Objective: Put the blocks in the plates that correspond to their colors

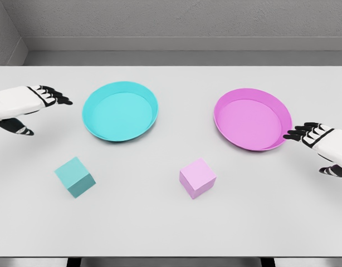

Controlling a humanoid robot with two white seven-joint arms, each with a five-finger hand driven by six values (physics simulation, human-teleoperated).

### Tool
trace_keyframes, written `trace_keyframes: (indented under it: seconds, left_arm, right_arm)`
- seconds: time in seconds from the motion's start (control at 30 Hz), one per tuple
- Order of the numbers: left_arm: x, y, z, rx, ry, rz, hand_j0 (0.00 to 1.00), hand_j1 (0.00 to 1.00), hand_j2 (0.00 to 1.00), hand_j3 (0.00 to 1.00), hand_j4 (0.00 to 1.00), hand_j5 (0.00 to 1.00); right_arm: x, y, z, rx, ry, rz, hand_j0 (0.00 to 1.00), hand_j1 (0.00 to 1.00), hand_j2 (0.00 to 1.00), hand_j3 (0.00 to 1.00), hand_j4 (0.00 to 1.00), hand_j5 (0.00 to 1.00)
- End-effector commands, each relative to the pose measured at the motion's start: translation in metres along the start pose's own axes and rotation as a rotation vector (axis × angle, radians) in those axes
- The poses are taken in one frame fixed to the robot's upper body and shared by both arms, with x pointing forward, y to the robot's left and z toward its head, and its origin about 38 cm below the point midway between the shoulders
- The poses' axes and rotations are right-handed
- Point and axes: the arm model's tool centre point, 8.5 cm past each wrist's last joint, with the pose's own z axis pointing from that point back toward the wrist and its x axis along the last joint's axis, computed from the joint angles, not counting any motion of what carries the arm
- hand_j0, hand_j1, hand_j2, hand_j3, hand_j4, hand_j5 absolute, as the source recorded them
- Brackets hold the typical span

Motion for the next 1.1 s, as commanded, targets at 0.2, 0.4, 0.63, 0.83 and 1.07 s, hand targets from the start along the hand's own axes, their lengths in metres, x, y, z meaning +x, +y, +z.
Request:
trace_keyframes:
  seconds: [0.2, 0.4, 0.63, 0.83, 1.07]
  left_arm:
    - [0.035, -0.01, 0.004, -0.07, -0.089, -0.05, 1.0, 1.0, 1.0, 1.0, 1.0, 1.0]
    - [0.063, -0.023, 0.022, -0.148, -0.149, -0.09, 1.0, 1.0, 1.0, 1.0, 1.0, 1.0]
    - [0.077, -0.026, 0.02, -0.141, -0.194, -0.085, 1.0, 1.0, 1.0, 1.0, 1.0, 1.0]
    - [0.093, -0.033, 0.007, -0.125, -0.245, -0.065, 1.0, 1.0, 1.0, 1.0, 1.0, 1.0]
    - [0.101, -0.048, -0.002, -0.152, -0.262, -0.077, 1.0, 1.0, 1.0, 1.0, 1.0, 1.0]
  right_arm:
    - [0.001, -0.008, -0.004, 0.064, -0.035, 0.024, 1.0, 1.0, 1.0, 1.0, 1.0, 1.0]
    - [0.03, -0.014, -0.06, 0.173, -0.193, 0.06, 1.0, 1.0, 1.0, 1.0, 1.0, 1.0]
    - [0.086, -0.012, -0.114, 0.23, -0.459, 0.116, 1.0, 1.0, 1.0, 1.0, 1.0, 1.0]
    - [0.099, -0.031, -0.13, 0.182, -0.517, 0.15, 1.0, 1.0, 1.0, 1.0, 1.0, 1.0]
    - [0.12, -0.038, -0.148, 0.169, -0.586, 0.17, 1.0, 1.0, 1.0, 1.0, 1.0, 1.0]
